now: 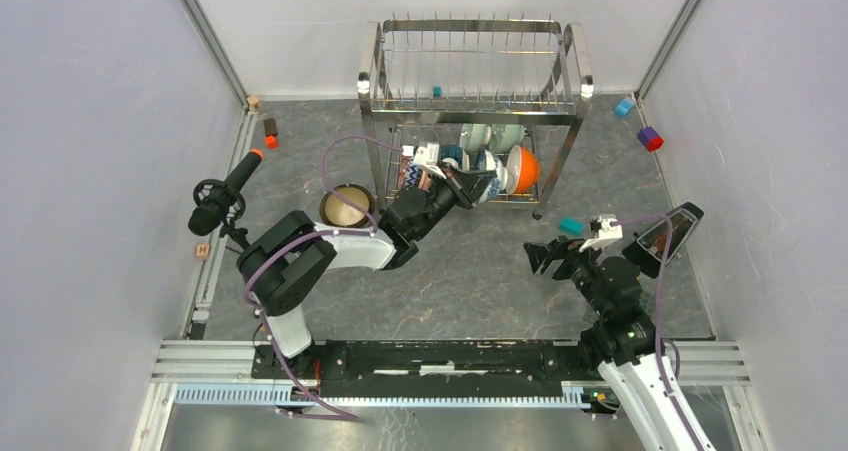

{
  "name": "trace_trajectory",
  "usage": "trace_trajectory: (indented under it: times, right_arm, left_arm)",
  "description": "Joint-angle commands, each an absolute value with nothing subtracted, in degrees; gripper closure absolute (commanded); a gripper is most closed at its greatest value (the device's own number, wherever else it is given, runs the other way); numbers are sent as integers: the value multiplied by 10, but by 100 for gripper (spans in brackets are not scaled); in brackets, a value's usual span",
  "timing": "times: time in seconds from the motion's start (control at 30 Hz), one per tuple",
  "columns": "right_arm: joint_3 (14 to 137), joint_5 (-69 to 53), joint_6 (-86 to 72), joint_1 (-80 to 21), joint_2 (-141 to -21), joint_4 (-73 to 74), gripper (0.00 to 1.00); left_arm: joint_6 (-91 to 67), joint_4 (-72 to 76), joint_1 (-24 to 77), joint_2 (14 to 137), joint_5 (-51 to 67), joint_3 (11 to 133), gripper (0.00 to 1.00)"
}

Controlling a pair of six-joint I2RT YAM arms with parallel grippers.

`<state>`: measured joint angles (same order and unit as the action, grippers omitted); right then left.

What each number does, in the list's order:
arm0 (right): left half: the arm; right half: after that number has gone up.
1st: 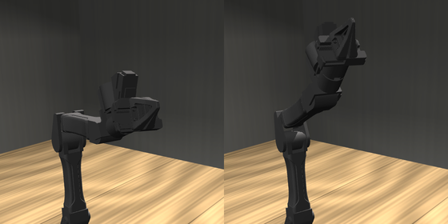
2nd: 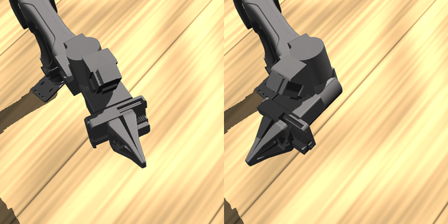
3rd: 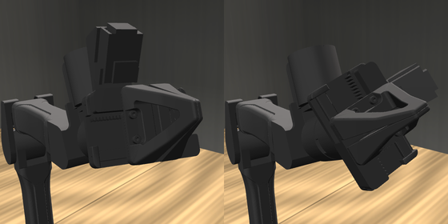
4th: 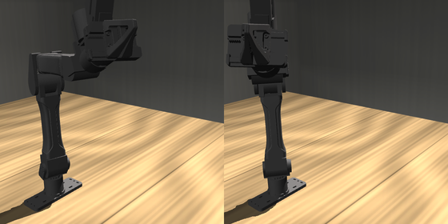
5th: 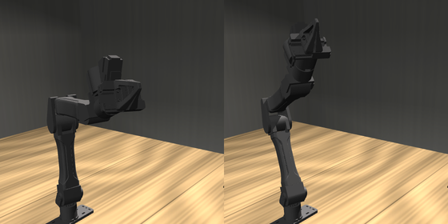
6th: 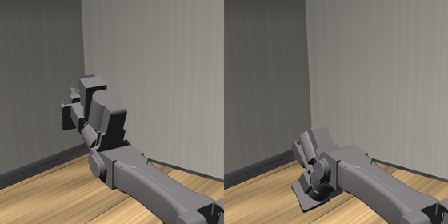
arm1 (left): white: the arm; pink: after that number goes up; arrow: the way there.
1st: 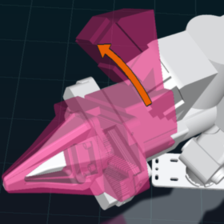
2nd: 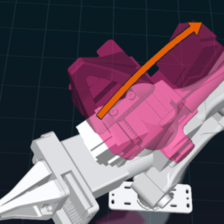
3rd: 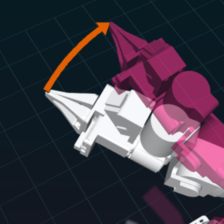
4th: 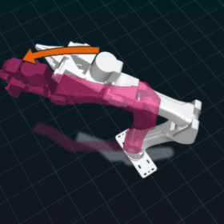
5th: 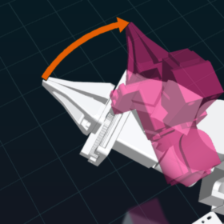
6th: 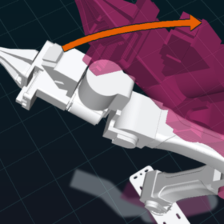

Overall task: Unload the bowls from the dish rack
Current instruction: Pick up the bowl from the dish rack.

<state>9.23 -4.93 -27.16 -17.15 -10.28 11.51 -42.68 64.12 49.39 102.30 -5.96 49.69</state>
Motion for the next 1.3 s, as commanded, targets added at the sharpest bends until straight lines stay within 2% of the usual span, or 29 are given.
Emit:
trace_trajectory:
  times: [0.0, 0.47, 0.83, 1.0, 1.27]
  right_arm:
    - [136, -54, -261, -173, -95, 121, 10]
    - [214, -48, -234, -175, -121, 177, 8]
    - [222, -130, -236, -183, -161, 156, 7]
    - [228, -193, -225, -183, -214, 156, 7]
    - [246, -211, -205, -183, -269, 174, 8]
  left_arm:
    - [-441, 712, 507, 960, -76, 470, 98]
    - [-420, 643, 577, 796, -139, 322, 98]
    - [-377, 350, 685, 643, -269, 286, 98]
    - [-347, 222, 725, 627, -300, 313, 98]
    - [-279, 31, 767, 641, -337, 378, 98]
